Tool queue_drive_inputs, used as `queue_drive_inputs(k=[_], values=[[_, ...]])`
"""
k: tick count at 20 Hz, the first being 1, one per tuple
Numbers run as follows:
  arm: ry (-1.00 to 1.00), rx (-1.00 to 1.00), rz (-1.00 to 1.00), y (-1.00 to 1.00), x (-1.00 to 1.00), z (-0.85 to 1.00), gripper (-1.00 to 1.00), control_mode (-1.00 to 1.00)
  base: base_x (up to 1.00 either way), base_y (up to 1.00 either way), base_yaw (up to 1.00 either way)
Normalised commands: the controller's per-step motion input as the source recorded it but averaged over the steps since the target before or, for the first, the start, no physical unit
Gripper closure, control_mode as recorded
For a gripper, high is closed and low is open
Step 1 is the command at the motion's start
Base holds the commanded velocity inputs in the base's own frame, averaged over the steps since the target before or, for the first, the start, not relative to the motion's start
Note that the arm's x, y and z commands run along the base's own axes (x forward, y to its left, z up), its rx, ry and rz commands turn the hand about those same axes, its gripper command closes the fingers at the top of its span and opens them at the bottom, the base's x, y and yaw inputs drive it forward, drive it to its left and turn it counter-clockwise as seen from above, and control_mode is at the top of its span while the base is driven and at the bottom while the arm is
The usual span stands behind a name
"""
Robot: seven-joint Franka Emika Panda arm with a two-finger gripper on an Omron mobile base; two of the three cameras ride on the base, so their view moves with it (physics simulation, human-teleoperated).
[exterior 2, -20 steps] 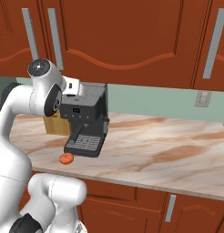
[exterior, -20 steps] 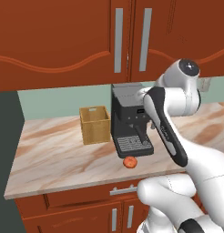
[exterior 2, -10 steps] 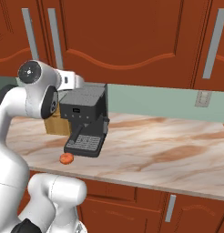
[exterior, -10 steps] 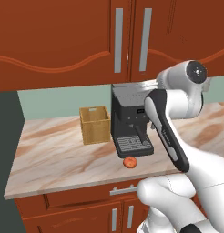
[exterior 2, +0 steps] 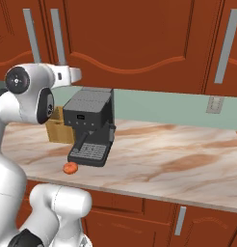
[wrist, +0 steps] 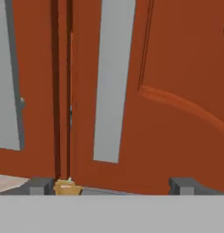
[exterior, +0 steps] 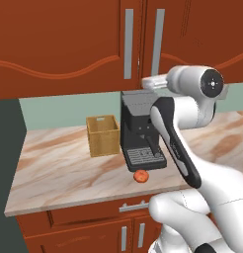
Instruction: Pick the pan from the cabinet and place it on the stove. Then turn on the stove burner for the pan.
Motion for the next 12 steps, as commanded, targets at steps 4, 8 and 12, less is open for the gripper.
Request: queue_drive_inputs(k=[4, 8, 12], values=[[-0.19, 0.00, -0.02, 0.12, 0.00, 0.36, -1.00, -1.00, 0.00, 0.00, 0.00], [-0.21, 0.00, -0.07, 0.00, 0.00, 0.23, -1.00, -1.00, 0.00, 0.00, 0.00], [-0.21, 0.00, -0.12, 0.00, 0.00, 0.12, -1.00, -1.00, 0.00, 0.00, 0.00]])
